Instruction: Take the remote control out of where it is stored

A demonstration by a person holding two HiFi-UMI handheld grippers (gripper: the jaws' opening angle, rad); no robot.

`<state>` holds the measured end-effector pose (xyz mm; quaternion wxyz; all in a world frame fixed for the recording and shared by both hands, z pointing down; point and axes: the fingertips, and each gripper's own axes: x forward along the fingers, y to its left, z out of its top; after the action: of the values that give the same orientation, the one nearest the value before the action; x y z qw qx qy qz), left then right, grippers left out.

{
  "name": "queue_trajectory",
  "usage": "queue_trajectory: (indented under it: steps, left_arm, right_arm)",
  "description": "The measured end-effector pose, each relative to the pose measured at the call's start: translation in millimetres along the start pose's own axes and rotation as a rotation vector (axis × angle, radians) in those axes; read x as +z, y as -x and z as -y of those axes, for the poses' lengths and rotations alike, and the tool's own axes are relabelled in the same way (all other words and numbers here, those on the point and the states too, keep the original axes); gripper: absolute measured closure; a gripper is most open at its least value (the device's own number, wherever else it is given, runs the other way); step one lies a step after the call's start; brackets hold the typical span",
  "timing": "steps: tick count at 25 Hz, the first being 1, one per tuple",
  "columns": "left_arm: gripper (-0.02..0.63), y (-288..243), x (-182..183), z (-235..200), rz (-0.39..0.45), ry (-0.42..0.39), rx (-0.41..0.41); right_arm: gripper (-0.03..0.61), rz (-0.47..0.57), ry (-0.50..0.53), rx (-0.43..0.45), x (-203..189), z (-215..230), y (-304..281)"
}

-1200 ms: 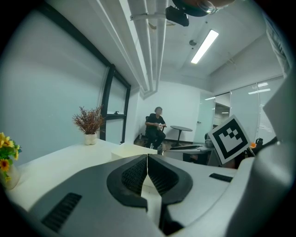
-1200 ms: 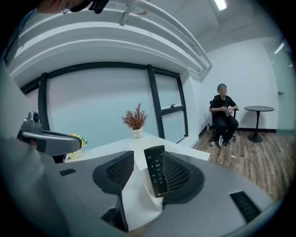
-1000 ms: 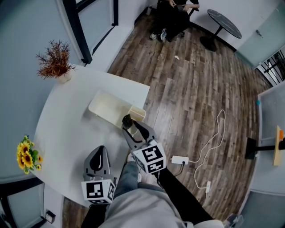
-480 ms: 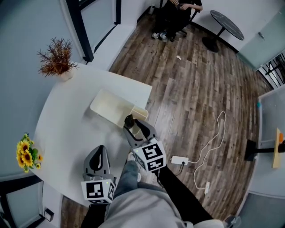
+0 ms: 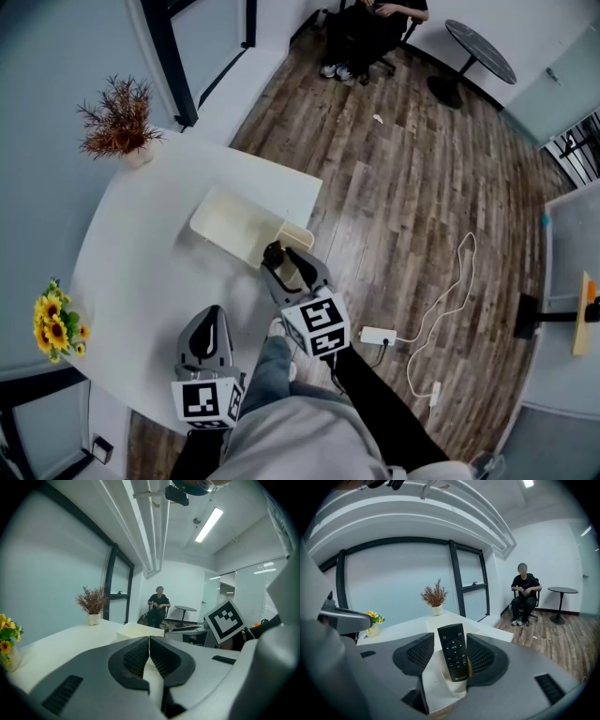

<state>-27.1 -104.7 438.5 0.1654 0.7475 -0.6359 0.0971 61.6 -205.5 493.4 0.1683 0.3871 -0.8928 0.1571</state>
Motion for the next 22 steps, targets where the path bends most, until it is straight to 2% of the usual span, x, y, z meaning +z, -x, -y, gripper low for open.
queue_trajectory:
  steps: [22]
  left_arm:
    - [0.604, -4.0, -4.0, -9.9, -0.01, 0.014, 0.012]
  right_arm:
    - [0.377, -0.036, 0.034, 0.007, -5.1, 1.9, -14.8]
